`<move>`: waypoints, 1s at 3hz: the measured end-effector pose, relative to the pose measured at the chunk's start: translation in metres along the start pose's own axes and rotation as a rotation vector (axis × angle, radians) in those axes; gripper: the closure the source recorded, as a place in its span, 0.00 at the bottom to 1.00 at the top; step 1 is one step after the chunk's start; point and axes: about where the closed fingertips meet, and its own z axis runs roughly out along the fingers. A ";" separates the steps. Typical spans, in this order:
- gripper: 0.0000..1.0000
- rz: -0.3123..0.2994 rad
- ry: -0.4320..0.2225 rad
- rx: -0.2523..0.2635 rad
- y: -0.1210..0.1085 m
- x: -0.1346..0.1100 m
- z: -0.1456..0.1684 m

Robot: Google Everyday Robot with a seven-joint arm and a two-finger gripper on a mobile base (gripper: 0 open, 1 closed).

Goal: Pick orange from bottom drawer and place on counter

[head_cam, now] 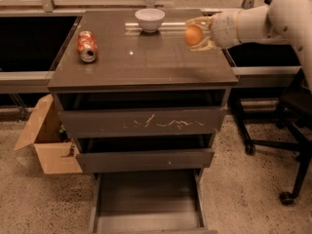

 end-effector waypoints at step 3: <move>1.00 0.360 -0.125 0.033 -0.009 0.019 0.064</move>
Offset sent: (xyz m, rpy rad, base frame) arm 0.0559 0.0358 -0.0052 0.2667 0.2593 -0.0087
